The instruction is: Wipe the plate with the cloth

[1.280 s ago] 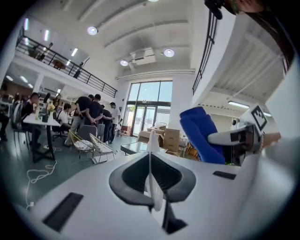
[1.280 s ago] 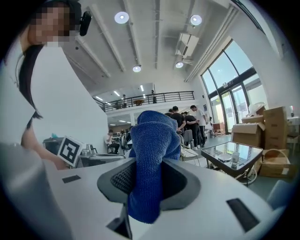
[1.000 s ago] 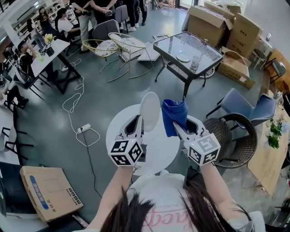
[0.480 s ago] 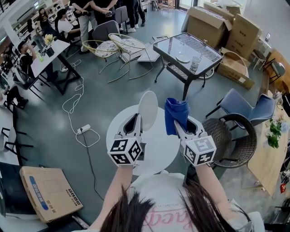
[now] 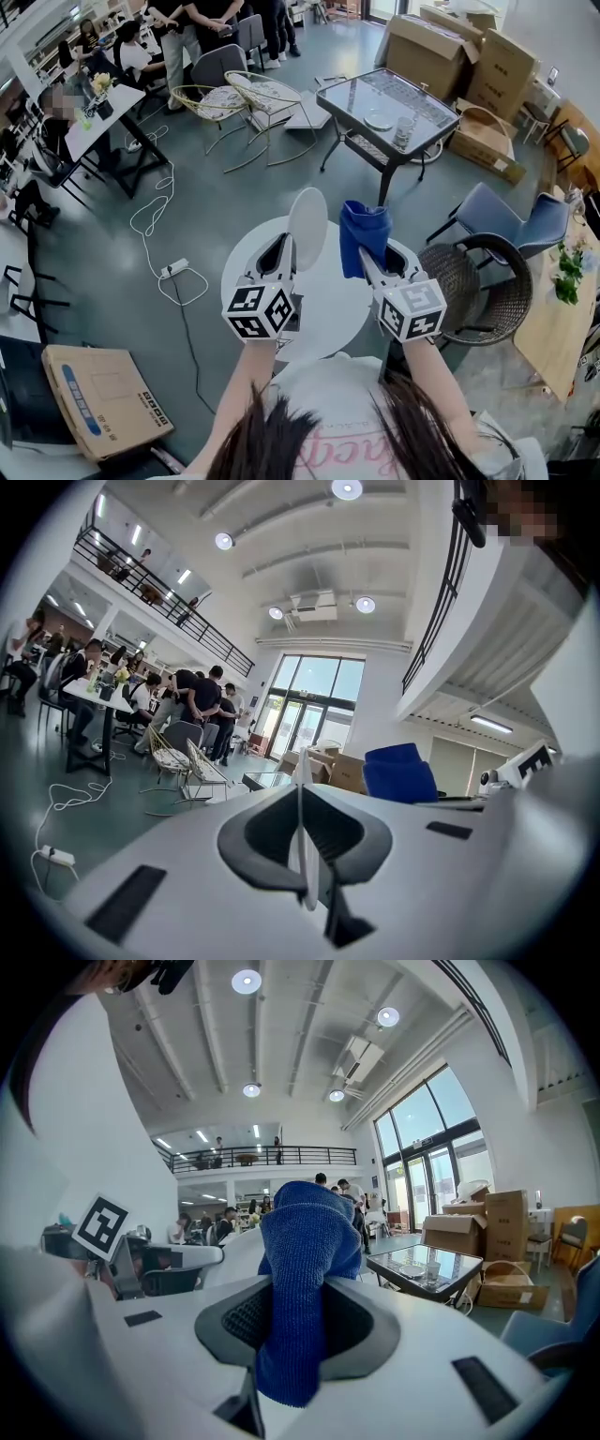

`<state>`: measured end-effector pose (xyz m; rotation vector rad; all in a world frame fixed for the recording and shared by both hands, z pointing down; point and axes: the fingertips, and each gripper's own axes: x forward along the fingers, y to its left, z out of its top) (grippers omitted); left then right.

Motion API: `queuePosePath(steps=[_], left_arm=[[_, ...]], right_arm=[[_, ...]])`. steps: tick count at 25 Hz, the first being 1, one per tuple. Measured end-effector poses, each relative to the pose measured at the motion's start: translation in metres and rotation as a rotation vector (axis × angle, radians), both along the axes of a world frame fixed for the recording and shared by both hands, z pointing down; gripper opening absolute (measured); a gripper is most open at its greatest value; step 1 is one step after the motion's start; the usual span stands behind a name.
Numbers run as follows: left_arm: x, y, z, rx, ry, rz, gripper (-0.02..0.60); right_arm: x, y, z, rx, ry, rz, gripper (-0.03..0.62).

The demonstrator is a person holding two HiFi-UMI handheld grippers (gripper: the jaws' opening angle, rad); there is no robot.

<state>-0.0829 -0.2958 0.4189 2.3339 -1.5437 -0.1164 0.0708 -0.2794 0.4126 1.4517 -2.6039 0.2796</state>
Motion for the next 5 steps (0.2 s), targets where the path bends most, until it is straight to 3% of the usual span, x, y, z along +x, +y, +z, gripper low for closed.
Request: queuePosePath(steps=[5], left_arm=[[-0.0012,0.0037,-0.0034,0.004,0.006,0.006,0.02]], right_arm=[[-0.0018,0.0035,-0.0008,-0.001,-0.004,0.0,0.132]])
